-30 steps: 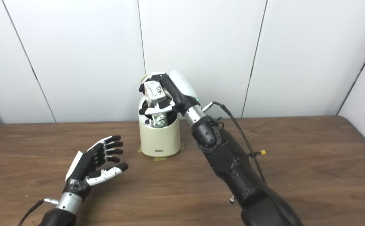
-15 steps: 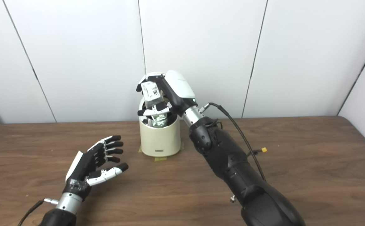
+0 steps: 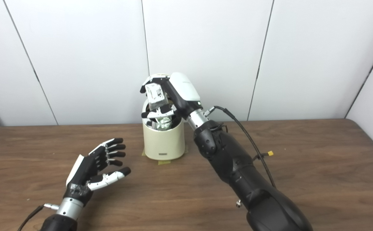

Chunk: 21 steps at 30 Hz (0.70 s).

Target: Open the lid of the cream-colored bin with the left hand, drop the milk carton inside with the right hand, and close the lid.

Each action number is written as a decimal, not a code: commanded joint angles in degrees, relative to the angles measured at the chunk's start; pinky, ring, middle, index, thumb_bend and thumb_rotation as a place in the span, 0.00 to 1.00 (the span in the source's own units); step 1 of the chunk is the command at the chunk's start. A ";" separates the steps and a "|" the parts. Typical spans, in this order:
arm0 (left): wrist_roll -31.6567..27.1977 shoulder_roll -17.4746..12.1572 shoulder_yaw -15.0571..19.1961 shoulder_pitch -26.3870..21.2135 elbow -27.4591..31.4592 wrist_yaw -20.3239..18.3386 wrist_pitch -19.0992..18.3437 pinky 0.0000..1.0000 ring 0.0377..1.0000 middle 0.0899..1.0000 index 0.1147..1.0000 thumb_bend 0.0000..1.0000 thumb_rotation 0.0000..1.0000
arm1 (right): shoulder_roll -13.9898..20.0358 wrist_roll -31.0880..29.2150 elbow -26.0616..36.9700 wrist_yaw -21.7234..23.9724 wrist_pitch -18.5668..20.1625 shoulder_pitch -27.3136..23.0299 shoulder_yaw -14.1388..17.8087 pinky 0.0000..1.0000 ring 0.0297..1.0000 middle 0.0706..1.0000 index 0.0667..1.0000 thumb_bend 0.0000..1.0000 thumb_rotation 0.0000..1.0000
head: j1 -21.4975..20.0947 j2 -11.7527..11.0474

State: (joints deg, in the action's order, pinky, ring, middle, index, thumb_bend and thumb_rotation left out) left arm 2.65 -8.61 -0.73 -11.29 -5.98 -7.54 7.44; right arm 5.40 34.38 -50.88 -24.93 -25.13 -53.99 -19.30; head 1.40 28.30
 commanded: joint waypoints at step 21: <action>-0.08 -0.59 -0.35 -1.38 2.71 0.23 -0.70 0.64 0.72 0.76 0.79 0.78 0.18 | 0.48 0.12 -1.50 -4.20 -1.35 -3.82 0.67 0.38 0.41 0.45 0.47 0.50 0.00 | -0.04 0.37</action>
State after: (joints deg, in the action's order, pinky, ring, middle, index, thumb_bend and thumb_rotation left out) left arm 2.97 -8.98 -1.22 -10.92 -4.58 -7.45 5.44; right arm 4.84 34.72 -55.14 -27.89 -25.05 -54.83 -19.11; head 1.32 28.57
